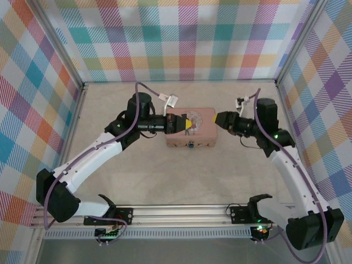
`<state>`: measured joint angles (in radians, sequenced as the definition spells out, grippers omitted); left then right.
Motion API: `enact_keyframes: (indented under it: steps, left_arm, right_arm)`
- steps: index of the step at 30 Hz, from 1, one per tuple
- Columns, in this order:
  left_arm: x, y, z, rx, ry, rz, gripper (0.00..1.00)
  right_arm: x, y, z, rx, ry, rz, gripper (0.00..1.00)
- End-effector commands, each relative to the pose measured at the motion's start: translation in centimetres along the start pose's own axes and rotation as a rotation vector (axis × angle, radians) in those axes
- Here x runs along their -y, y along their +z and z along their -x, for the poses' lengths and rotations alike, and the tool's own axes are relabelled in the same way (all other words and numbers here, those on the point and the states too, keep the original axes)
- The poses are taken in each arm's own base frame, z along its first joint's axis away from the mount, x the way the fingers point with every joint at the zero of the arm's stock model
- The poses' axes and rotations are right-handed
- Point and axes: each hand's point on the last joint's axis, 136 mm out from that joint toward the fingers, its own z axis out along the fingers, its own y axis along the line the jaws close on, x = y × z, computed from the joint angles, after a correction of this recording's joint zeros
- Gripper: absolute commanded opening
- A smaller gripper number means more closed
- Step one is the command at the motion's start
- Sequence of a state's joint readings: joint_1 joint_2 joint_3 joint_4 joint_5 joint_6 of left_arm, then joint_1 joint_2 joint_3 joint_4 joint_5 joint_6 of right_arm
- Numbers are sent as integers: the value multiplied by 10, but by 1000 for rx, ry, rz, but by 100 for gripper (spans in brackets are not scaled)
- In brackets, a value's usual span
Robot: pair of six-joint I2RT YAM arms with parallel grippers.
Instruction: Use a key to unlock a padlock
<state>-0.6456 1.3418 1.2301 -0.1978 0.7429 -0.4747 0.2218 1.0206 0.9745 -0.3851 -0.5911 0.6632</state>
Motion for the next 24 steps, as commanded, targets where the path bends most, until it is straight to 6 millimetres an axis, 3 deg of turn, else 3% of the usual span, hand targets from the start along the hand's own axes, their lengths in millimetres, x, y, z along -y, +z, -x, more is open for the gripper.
enact_keyframes:
  steps: [1, 3, 8, 16, 24]
  left_arm:
    - [-26, -7, -59, -265, -92, 106, 0]
    - [-25, -9, -68, -322, -95, 105, 0]
    - [-24, -12, -82, -422, -95, 93, 0]
    - [-10, -8, -83, -506, -71, -8, 0]
    - [19, -15, -76, -484, -4, -141, 0]
  right_arm:
    - [1, -2, 8, 138, -125, 62, 45]
    - [3, 0, 0, 146, -140, 102, 49]
    - [-5, 16, -32, -68, -135, 263, 48]
    - [-46, 31, -76, -202, -295, 476, 51]
    - [-73, 28, -89, -230, -350, 592, 52]
